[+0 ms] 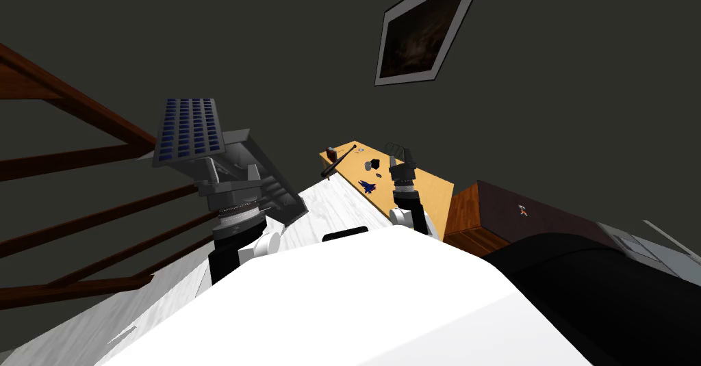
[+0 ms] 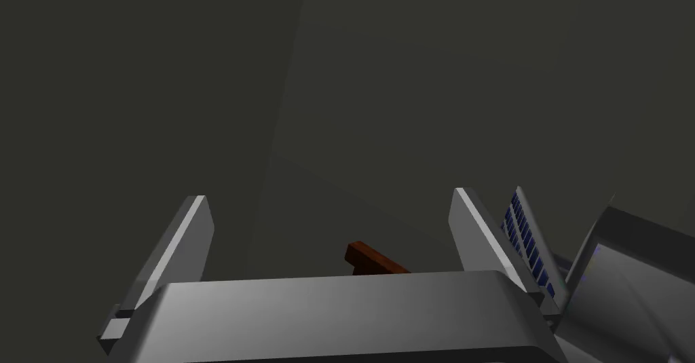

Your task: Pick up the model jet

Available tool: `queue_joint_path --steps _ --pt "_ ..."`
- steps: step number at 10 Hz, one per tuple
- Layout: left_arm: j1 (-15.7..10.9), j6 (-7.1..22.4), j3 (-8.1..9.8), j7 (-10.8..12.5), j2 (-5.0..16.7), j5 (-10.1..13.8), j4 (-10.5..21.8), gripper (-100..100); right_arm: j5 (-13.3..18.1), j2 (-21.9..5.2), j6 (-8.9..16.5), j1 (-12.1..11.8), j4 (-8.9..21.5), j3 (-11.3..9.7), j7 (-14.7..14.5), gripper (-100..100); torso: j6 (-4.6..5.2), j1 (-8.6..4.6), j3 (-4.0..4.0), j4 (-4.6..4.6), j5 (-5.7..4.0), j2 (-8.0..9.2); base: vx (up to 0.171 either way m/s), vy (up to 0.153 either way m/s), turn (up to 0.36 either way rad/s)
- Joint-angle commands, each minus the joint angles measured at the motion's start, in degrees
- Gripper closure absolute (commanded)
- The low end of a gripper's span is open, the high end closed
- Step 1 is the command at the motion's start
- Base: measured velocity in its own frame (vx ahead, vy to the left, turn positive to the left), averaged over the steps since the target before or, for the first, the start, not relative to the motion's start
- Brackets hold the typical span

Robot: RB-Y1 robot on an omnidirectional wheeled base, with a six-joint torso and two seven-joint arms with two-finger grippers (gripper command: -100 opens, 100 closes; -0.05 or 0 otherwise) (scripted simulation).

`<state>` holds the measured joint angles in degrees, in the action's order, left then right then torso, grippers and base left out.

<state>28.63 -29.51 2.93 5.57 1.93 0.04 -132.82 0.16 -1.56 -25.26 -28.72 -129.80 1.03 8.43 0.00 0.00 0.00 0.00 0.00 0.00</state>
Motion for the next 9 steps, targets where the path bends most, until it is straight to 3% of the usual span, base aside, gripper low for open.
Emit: queue_joint_path --steps 1,6,7,9 --pt "0.00 0.00 0.00 0.00 0.00 0.00 0.00 0 -2.10 -2.07 1.33 -0.58 0.61 0.08 2.55 -100 0.00 0.00 0.00 0.00 0.00 0.00 -0.023 0.033 0.031" --pt "-0.01 0.00 -0.01 0.00 -0.01 0.00 0.00 0 -8.87 -5.25 5.67 -2.18 2.82 0.50 10.37 -100 0.00 0.27 0.08 0.03 0.06 0.14 -0.035 0.072 0.024" --pt "0.00 0.00 -0.01 0.00 -0.01 0.00 0.00 0 -8.87 -5.25 5.67 -2.18 2.82 0.50 10.71 -100 0.00 0.27 0.07 0.03 0.06 0.12 -0.013 0.047 0.006" --pt "0.00 0.00 0.00 0.00 0.00 0.00 0.00 0 -12.55 -6.26 8.09 -2.88 4.15 0.81 14.41 -100 0.00 0.15 0.04 0.01 0.03 0.07 -0.015 0.047 0.033"
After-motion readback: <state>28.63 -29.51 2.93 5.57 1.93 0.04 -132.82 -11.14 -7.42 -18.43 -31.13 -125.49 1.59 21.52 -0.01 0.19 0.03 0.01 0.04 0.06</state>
